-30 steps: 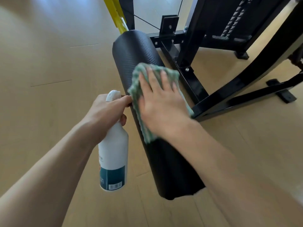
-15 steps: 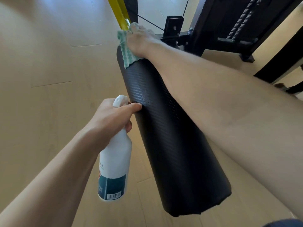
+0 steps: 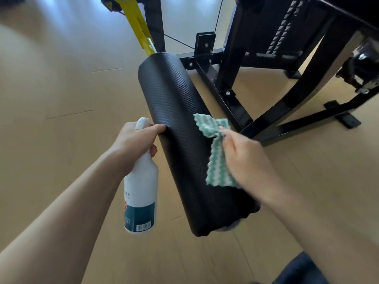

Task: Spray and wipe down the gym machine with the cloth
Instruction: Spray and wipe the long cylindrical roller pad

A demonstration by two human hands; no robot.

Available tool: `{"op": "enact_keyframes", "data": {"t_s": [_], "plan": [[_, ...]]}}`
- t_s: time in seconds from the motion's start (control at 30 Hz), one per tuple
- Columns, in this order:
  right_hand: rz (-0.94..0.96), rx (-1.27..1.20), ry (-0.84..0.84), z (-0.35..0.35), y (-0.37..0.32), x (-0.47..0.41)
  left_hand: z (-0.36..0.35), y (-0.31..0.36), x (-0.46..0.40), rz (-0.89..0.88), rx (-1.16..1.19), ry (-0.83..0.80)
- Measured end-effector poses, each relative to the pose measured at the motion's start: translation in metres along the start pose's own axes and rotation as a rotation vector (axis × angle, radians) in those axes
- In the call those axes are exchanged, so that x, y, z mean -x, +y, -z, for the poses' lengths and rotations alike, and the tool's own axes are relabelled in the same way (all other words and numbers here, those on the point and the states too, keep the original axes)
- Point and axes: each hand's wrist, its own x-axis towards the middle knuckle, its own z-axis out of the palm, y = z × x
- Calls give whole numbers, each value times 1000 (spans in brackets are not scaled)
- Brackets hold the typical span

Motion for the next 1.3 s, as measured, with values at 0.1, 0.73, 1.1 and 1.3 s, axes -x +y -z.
{"op": "enact_keyframes", "data": {"t_s": [0.1,0.73,1.1,1.3], "plan": [[-458,-587,-56,10,28,-53,0,5,10,-95,-31,63],[-642,-998,-310,-4,55,-74,-9,1,33,-101,-66,40],[-562,-673,-299,-18,37,-67,-5,-4,40,-102,-146,37],[-542,-729,-124,-15,33,-73,5,8,53,-246,-432,30]]}}
